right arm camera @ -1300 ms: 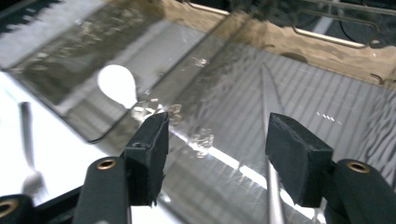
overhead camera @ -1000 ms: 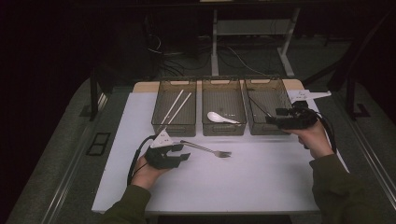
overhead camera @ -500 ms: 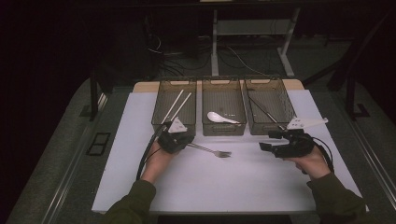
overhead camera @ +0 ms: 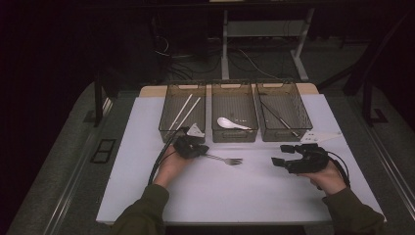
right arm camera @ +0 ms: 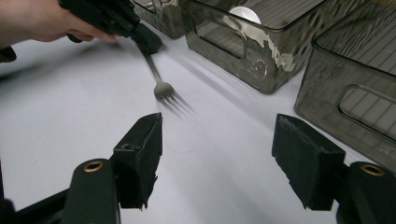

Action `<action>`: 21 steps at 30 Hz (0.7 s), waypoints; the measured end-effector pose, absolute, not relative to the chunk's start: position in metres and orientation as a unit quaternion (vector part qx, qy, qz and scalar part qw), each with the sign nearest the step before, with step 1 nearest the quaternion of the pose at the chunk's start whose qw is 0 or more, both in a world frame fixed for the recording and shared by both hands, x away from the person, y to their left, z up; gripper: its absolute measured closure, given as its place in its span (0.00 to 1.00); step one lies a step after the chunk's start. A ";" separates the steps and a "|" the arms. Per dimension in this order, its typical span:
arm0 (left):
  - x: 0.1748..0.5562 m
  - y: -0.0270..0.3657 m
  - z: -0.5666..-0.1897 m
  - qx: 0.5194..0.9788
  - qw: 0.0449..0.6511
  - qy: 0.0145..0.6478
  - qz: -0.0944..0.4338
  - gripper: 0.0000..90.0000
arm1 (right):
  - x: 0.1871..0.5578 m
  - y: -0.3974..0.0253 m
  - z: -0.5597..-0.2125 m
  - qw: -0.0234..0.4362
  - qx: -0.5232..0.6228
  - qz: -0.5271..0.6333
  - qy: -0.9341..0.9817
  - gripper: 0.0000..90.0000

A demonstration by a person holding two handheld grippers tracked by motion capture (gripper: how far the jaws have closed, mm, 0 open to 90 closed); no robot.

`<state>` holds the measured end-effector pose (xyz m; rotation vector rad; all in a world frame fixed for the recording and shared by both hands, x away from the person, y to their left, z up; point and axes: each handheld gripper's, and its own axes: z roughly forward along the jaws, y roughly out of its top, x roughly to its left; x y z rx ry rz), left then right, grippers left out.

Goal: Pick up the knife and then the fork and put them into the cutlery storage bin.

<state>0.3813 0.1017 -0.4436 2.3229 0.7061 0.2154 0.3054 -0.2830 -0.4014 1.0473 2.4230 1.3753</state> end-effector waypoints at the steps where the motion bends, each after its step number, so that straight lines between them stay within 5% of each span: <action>1: 0.379 0.103 -0.443 0.897 0.341 0.270 0.077 0.99 | 0.305 -0.283 -0.401 0.082 0.351 0.460 0.811 0.37; 8: 0.361 0.106 -0.438 0.908 0.341 0.238 0.042 0.99 | 0.305 -0.281 -0.402 0.083 0.350 0.460 0.812 0.37; 10: 0.359 0.104 -0.434 0.902 0.359 0.234 0.045 0.84 | 0.305 -0.281 -0.402 0.082 0.351 0.461 0.811 0.37; 14: 0.357 0.092 -0.436 0.899 0.380 0.216 0.039 0.75 | 0.306 -0.279 -0.403 0.081 0.349 0.459 0.813 0.37; 21: 0.356 0.081 -0.445 0.915 0.360 0.177 0.050 0.88 | 0.306 -0.272 -0.405 0.081 0.350 0.461 0.811 0.38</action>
